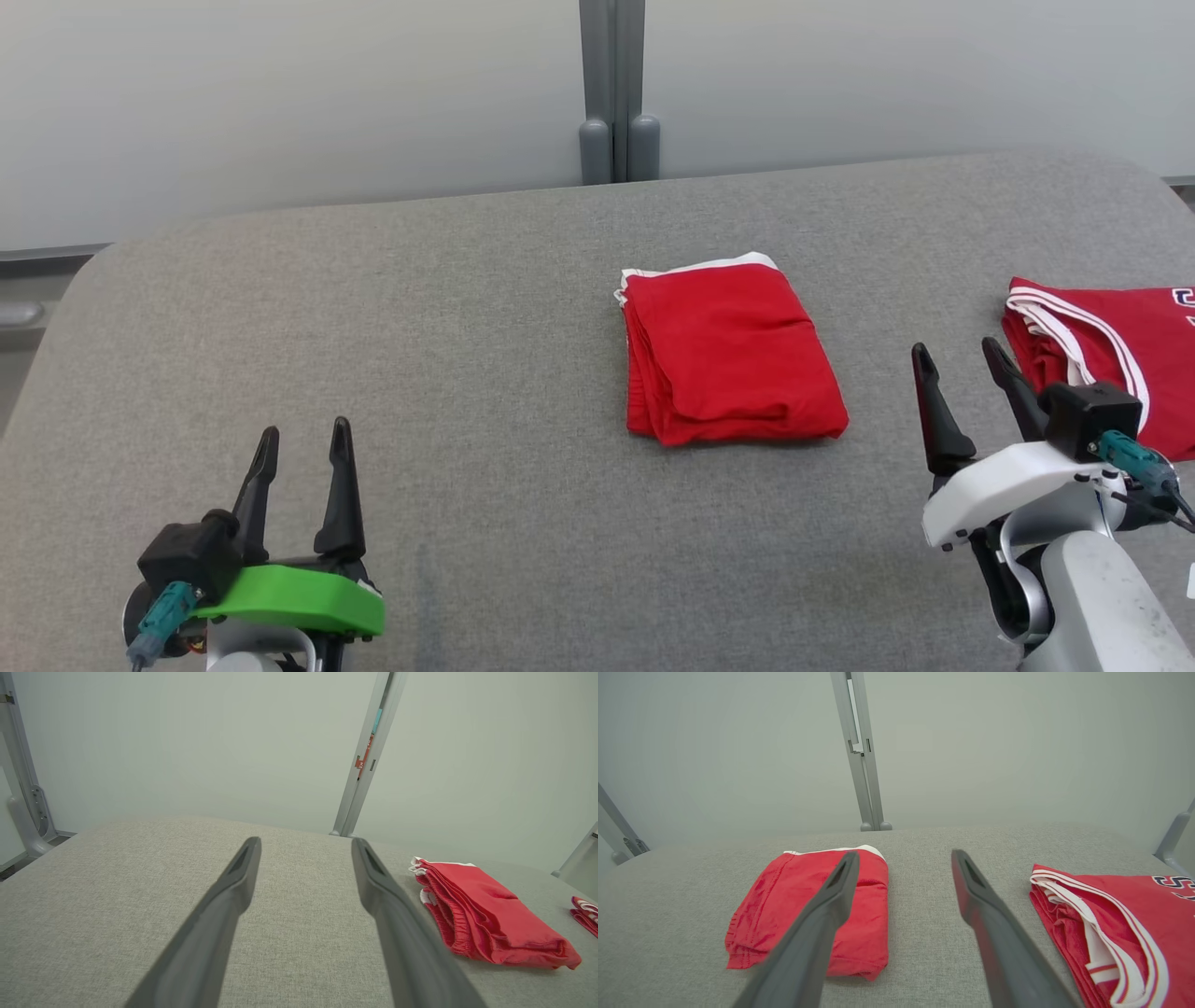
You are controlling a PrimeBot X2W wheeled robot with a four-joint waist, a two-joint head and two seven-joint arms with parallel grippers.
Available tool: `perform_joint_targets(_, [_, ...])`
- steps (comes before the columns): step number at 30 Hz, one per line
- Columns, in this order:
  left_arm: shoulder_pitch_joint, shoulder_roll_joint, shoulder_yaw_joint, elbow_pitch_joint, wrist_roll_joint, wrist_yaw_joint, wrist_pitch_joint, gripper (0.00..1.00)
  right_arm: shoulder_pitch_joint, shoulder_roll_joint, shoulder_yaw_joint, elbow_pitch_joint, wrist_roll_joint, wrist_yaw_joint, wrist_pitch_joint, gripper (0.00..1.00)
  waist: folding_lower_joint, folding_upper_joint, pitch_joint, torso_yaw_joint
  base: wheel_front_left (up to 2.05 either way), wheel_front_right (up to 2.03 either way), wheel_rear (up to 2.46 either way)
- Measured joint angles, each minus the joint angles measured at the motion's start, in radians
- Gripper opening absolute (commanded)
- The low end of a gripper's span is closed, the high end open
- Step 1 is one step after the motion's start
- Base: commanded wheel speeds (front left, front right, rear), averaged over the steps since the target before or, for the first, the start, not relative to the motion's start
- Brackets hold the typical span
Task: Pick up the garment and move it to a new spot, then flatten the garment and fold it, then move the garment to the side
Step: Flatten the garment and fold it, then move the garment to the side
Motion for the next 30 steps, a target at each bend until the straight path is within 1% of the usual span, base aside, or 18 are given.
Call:
perform_joint_targets(9, [0.008, 0.000, 0.017, 0.014, 0.004, 0.000, 0.000, 1.00, -0.001, 0.002, 0.017, 0.051, 0.005, 0.000, -0.021, 1.00, 0.0000, 0.0000, -0.012, 0.010, 0.00, 0.00, 0.00])
perform_joint_targets(15, [0.009, -0.001, 0.017, 0.015, 0.008, 0.000, 0.000, 1.00, -0.001, 0.001, 0.018, 0.058, 0.005, 0.000, -0.036, 1.00, 0.0000, 0.0000, -0.012, 0.011, 0.00, 0.00, 0.00])
perform_joint_targets(30, [0.009, -0.001, 0.007, 0.009, 0.016, 0.000, 0.000, 1.00, -0.004, 0.007, 0.014, 0.054, 0.000, 0.000, -0.029, 1.00, 0.0000, 0.0000, 0.004, 0.020, 0.00, 0.00, 0.00])
